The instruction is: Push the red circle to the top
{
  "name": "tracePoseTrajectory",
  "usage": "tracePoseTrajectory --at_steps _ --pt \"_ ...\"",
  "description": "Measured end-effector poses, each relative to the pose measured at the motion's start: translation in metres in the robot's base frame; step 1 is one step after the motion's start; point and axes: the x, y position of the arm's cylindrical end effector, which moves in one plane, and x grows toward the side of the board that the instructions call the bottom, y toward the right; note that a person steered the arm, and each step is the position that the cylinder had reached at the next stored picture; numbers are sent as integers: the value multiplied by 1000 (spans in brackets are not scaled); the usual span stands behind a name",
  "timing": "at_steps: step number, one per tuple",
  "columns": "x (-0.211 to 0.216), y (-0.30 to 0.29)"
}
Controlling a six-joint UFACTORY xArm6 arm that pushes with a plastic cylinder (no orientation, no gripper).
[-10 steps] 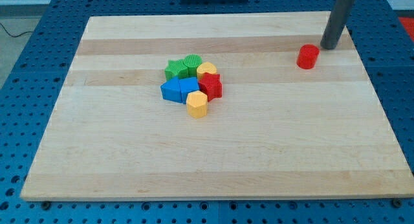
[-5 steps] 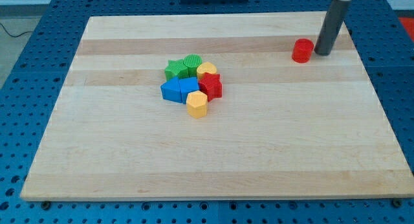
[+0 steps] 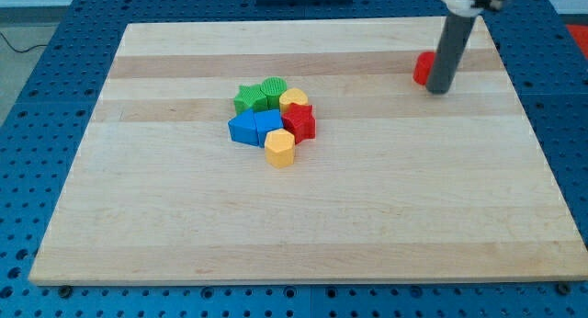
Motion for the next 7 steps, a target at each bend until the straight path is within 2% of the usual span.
tracePoseTrajectory --at_steps 1,2,3,4,5,7 --pt "-34 16" --pt "-24 17" --pt "-8 -12" --pt "-40 -15" --pt "-72 22" --pt "-71 14"
